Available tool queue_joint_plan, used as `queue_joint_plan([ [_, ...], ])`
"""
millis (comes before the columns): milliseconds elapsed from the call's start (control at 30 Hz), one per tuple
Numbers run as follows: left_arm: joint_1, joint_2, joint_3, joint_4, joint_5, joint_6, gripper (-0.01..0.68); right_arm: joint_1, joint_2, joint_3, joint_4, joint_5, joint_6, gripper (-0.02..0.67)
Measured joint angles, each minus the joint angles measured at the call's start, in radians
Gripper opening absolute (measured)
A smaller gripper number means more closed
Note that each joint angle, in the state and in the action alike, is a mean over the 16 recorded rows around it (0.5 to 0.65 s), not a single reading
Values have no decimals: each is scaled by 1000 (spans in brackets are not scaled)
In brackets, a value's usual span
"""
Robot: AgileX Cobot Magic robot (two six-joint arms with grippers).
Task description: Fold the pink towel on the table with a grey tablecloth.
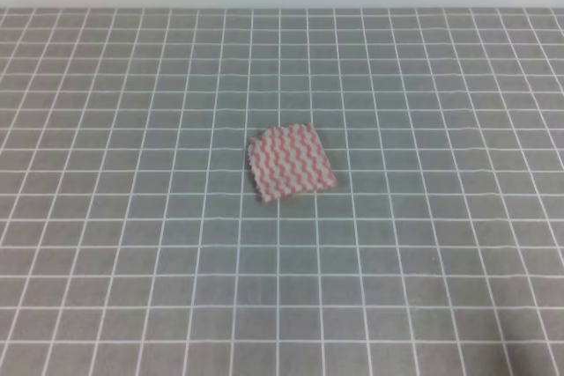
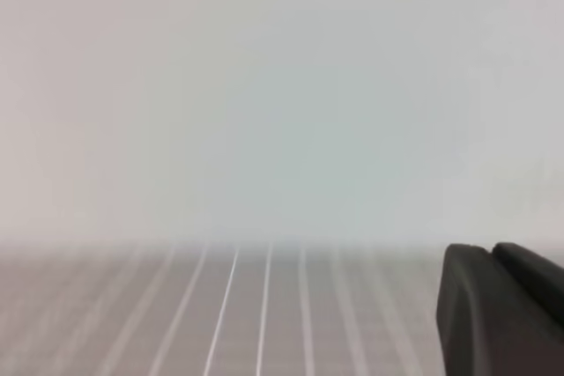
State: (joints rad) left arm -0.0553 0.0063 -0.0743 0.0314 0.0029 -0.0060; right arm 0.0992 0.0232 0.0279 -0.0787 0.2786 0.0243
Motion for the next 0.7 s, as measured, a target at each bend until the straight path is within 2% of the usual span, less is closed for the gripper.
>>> queue_joint_plan([
  [267,72,-41,78,0,173,-23,1,-1,-9,-13,2,7,0,-16],
  [700,77,-42,99,0,333,-17,1,-2,-17,-25,5,16,-1,-17],
])
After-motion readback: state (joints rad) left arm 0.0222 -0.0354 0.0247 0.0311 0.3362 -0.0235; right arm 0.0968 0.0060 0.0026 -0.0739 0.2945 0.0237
